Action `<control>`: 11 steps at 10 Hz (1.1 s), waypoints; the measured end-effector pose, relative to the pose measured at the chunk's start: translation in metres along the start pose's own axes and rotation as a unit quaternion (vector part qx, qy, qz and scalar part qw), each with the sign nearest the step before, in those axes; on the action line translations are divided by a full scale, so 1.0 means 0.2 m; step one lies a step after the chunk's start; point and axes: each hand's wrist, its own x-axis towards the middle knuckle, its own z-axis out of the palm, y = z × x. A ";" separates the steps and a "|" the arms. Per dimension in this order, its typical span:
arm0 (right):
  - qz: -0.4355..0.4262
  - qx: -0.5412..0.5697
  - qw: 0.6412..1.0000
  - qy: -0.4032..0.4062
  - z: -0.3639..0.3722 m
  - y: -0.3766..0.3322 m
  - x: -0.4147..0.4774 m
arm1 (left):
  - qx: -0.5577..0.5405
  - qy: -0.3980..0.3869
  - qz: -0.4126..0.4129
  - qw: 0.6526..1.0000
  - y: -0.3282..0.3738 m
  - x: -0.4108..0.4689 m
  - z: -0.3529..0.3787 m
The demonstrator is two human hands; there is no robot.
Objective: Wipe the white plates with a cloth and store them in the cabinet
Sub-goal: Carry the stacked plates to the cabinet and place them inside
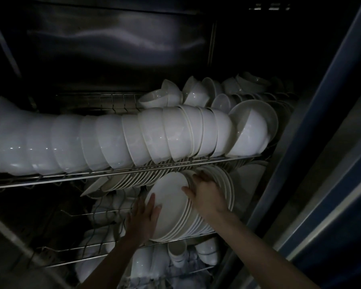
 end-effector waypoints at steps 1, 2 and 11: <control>-0.074 -0.049 0.995 0.046 0.04 -0.02 -0.03 | 0.032 0.001 -0.001 1.000 -0.02 0.01 -0.01; -0.084 -0.076 0.993 0.039 0.07 -0.03 -0.05 | 0.004 0.007 -0.011 1.000 -0.03 0.00 -0.01; -0.069 -0.123 0.990 0.021 0.28 -0.09 -0.44 | 0.129 -0.014 0.081 0.988 -0.30 -0.54 -0.21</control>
